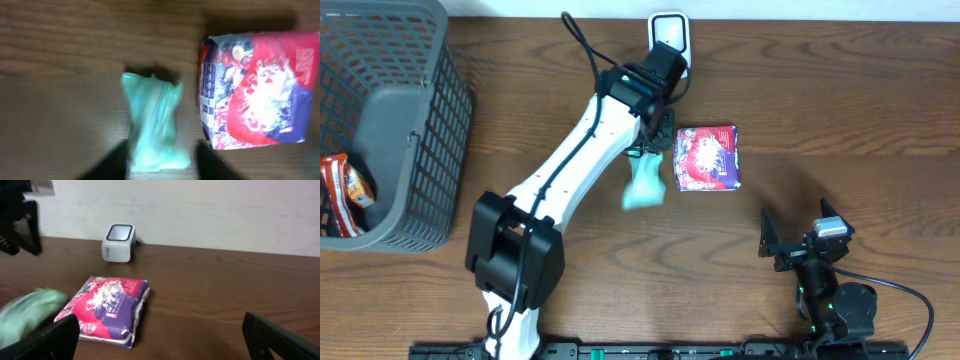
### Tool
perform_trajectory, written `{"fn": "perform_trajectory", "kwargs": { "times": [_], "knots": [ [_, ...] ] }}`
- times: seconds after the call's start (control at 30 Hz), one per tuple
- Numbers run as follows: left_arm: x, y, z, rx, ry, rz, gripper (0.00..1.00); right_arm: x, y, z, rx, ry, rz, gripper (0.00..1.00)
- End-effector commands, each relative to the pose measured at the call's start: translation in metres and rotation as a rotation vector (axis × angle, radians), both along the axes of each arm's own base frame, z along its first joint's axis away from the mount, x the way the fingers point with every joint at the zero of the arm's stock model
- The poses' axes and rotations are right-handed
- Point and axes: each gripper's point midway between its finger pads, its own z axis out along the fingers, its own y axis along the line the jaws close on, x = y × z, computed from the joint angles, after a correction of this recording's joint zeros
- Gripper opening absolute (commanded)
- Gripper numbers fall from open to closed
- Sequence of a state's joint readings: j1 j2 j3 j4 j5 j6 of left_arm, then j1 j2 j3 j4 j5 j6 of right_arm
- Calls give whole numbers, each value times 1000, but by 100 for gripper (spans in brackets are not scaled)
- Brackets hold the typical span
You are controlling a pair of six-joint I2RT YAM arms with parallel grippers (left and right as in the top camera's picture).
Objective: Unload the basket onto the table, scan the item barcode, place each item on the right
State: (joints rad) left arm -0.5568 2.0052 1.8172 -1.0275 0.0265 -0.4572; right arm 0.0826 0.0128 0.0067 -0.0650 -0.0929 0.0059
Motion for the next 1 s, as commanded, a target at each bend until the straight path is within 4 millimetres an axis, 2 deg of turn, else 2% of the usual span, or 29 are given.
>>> {"fn": "perform_trajectory", "kwargs": {
  "times": [0.0, 0.07, 0.2, 0.3, 0.4, 0.5, 0.57, 0.67, 0.77, 0.87, 0.97],
  "knots": [
    [0, 4, -12, 24, 20, 1, 54, 0, -2, -1, -4, 1, -11, 99],
    [2, 3, -5, 17, 8, 2, 54, 0, -2, -1, -4, 1, -11, 99],
    [17, 9, 35, -27, -85, 18, 57, 0, -2, -1, -4, 1, -11, 99],
    [31, 24, 75, -58, -184, 21, 65, 0, -2, -1, -4, 1, -11, 99],
    [45, 53, 119, -93, -304, 59, 69, 0, -2, -1, -4, 1, -11, 99],
    [56, 98, 160, -121, -419, 161, 69, 0, -2, -1, -4, 1, -11, 99],
    [60, 138, 188, -134, -498, 252, 69, 0, -2, -1, -4, 1, -11, 99],
    [59, 200, 223, -150, -600, 416, 70, 0, -2, -1, -4, 1, -11, 99],
    [50, 272, 251, -159, -692, 625, 70, 0, -2, -1, -4, 1, -11, 99],
    [33, 342, 256, -120, -720, 804, 70, 0, -2, -1, -4, 1, -11, 99],
    [9, 396, 240, -57, -661, 943, 70, 0, -2, -1, -4, 1, -11, 99]
  ]
}}
